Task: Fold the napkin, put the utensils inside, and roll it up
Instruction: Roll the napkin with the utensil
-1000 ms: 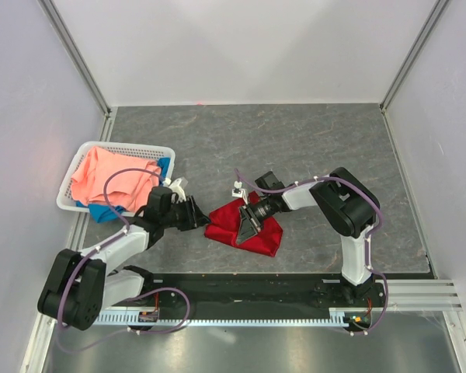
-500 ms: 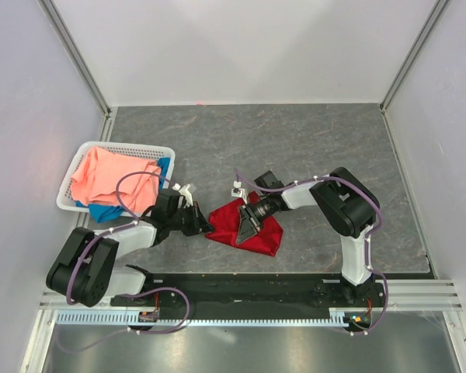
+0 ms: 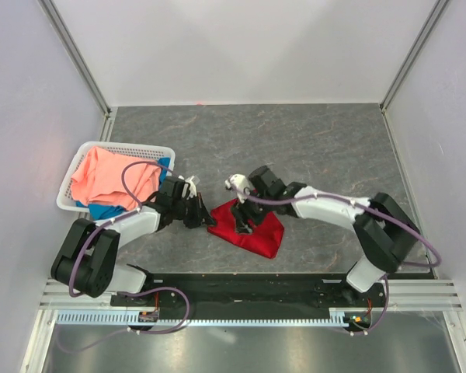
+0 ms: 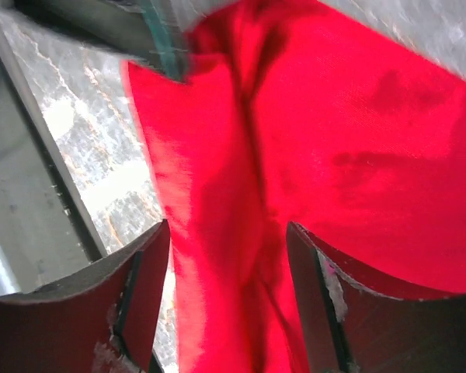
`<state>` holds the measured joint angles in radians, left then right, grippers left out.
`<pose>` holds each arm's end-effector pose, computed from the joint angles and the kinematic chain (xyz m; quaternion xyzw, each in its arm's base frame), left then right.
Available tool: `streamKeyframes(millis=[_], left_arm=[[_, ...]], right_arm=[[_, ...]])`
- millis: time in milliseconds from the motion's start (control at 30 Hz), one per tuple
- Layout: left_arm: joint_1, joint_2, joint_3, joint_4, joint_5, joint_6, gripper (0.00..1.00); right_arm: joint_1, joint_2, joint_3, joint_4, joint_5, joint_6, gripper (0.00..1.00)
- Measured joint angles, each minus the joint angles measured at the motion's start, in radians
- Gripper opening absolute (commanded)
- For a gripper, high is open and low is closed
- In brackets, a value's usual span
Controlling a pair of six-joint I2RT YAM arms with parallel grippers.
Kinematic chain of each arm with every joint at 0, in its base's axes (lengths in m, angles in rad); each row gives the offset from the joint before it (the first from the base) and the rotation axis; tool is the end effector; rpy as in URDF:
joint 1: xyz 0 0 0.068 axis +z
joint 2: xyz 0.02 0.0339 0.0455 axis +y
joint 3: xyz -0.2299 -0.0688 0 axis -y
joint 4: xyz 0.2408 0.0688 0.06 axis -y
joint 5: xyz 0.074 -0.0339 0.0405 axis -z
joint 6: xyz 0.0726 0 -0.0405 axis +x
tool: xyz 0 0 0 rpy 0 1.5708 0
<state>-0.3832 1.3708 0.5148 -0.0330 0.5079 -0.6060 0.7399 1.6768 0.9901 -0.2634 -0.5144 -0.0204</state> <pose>0.2317 -0.1315 0.0896 -0.0179 0.9159 -0.3620 0.1724 0.2332 0.2613 0.1242 -0.4138 0.8263 0.3307 0.1912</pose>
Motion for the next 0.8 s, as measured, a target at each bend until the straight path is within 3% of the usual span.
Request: streamKeyframes(millis=[167,300,500,800], left_arm=[[0.0,0.013,0.043,-0.079,0.0,-0.005,0.02],[0.0,0.024,0.066,-0.113,0.001,-0.006,0.02],[0.0,0.028,0.08,-0.148,0.004,-0.005,0.02],[0.0,0.031,0.081,-0.161,0.017,-0.005,0.02]], right_arm=[[0.281,-0.139,-0.069,0.049,0.353,-0.036,0.75],[0.452,-0.13,-0.108,0.072,0.603,-0.058,0.75],[0.534,-0.031,-0.111,0.095,0.846,-0.082,0.75],[0.536,0.003,-0.111,0.146,0.932,-0.105,0.71]])
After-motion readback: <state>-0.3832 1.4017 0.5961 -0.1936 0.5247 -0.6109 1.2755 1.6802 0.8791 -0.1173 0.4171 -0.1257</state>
